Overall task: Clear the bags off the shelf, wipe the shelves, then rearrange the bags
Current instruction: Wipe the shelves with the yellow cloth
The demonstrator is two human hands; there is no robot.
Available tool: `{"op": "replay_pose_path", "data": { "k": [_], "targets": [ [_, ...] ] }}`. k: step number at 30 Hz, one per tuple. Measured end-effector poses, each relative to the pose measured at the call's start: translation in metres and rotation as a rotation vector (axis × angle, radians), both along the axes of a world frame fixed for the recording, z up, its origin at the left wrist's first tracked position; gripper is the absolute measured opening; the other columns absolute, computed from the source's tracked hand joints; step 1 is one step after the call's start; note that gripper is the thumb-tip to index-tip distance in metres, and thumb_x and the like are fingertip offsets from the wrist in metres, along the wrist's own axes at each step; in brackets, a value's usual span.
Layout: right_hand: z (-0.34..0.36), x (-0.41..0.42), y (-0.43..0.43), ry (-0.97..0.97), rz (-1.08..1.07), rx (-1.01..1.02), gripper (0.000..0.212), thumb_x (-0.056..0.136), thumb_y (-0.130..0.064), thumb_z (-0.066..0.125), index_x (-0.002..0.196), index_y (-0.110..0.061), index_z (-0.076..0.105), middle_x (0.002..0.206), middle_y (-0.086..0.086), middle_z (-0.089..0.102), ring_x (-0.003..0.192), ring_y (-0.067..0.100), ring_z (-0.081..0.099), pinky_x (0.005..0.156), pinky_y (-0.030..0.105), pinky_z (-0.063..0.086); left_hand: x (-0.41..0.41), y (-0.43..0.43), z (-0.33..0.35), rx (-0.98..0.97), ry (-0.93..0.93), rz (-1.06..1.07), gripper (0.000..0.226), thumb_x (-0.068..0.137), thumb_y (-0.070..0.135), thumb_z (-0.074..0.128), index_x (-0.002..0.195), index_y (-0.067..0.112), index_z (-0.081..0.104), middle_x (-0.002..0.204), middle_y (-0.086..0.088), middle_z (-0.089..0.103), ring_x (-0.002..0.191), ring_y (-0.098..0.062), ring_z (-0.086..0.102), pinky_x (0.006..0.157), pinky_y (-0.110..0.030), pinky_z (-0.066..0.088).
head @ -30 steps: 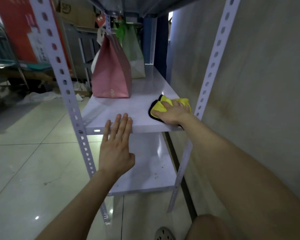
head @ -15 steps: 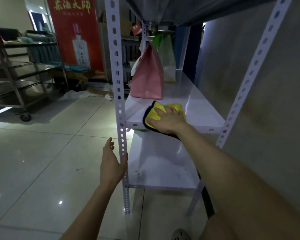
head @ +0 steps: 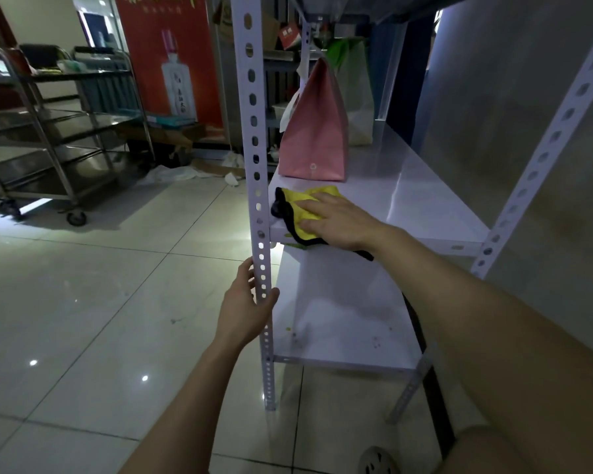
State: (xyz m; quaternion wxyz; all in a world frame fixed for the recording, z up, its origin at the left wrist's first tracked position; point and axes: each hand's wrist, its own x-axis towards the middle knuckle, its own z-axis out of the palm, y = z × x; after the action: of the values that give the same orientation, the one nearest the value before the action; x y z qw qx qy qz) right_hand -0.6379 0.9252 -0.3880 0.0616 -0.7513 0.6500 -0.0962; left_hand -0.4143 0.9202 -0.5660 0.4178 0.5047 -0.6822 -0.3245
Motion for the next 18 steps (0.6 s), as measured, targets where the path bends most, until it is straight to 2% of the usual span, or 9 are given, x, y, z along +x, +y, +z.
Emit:
{"op": "replay_pose_path", "data": {
  "k": [3,5,8,10,12,13,15,18],
  "targets": [
    [0.000,-0.003,-0.010,0.001,-0.104,-0.010,0.055,0.110,-0.048,0.038,0.162,-0.029,0.037,0.170,0.008,0.029,0.157,0.029,0.024,0.127,0.046,0.018,0.011,0.000,0.000,0.003,-0.024,-0.056,0.083,0.094,0.027,0.081,0.161,0.045,0.035,0.132,0.026,0.061,0.123,-0.002,0.058,0.091,-0.021,0.052],
    [0.000,0.012,-0.024,0.076,-0.155,-0.024,0.054,0.106,-0.051,0.033,0.157,-0.033,0.041,0.165,0.011,0.035,0.149,0.031,0.032,0.122,0.050,0.026,0.014,0.000,0.000,0.014,-0.051,-0.086,0.090,0.093,0.025,0.082,0.163,0.047,0.030,0.137,0.024,0.060,0.127,-0.002,0.057,0.095,-0.026,0.054],
    [-0.001,0.044,-0.044,0.109,-0.093,-0.045,0.058,0.098,-0.057,0.024,0.150,-0.043,0.045,0.160,0.008,0.042,0.149,0.030,0.033,0.123,0.054,0.020,0.015,-0.002,-0.001,0.014,-0.079,-0.078,0.092,0.091,0.024,0.084,0.162,0.047,0.029,0.138,0.024,0.060,0.128,-0.004,0.059,0.103,-0.036,0.057],
    [-0.001,0.055,-0.052,0.108,-0.038,-0.065,0.060,0.094,-0.059,0.021,0.146,-0.047,0.048,0.154,0.004,0.048,0.149,0.028,0.034,0.124,0.054,0.017,0.012,-0.001,0.001,0.012,-0.068,-0.088,0.092,0.091,0.023,0.084,0.162,0.046,0.030,0.137,0.025,0.059,0.126,-0.003,0.059,0.101,-0.035,0.057],
    [-0.002,0.054,-0.055,0.102,-0.029,-0.070,0.061,0.093,-0.057,0.020,0.145,-0.047,0.050,0.150,0.003,0.052,0.146,0.027,0.037,0.124,0.052,0.019,0.006,0.003,0.005,-0.016,-0.071,-0.086,0.088,0.091,0.020,0.083,0.161,0.042,0.033,0.135,0.027,0.058,0.124,-0.005,0.059,0.094,-0.028,0.055],
    [-0.002,0.051,-0.055,0.097,-0.037,-0.067,0.060,0.095,-0.055,0.021,0.148,-0.046,0.049,0.152,0.003,0.051,0.147,0.027,0.037,0.124,0.051,0.019,0.002,0.007,0.007,-0.054,-0.094,-0.052,0.084,0.091,0.019,0.081,0.160,0.038,0.036,0.137,0.025,0.057,0.125,-0.008,0.059,0.091,-0.028,0.054],
    [-0.002,0.043,-0.052,0.076,-0.076,-0.053,0.057,0.102,-0.053,0.026,0.155,-0.042,0.044,0.160,0.005,0.044,0.151,0.026,0.033,0.125,0.049,0.019,-0.005,0.015,0.017,-0.164,-0.148,0.106,0.075,0.092,0.018,0.078,0.157,0.028,0.042,0.143,0.009,0.051,0.125,-0.016,0.058,0.089,-0.034,0.054],
    [-0.003,0.026,-0.037,0.047,-0.131,-0.069,0.054,0.103,-0.051,0.032,0.152,-0.036,0.047,0.159,0.008,0.045,0.146,0.028,0.038,0.121,0.046,0.027,-0.014,0.024,0.039,-0.482,-0.157,0.330,0.056,0.090,0.012,0.074,0.143,0.015,0.055,0.132,-0.004,0.054,0.118,-0.027,0.060,0.088,-0.044,0.055]
  ]
}}
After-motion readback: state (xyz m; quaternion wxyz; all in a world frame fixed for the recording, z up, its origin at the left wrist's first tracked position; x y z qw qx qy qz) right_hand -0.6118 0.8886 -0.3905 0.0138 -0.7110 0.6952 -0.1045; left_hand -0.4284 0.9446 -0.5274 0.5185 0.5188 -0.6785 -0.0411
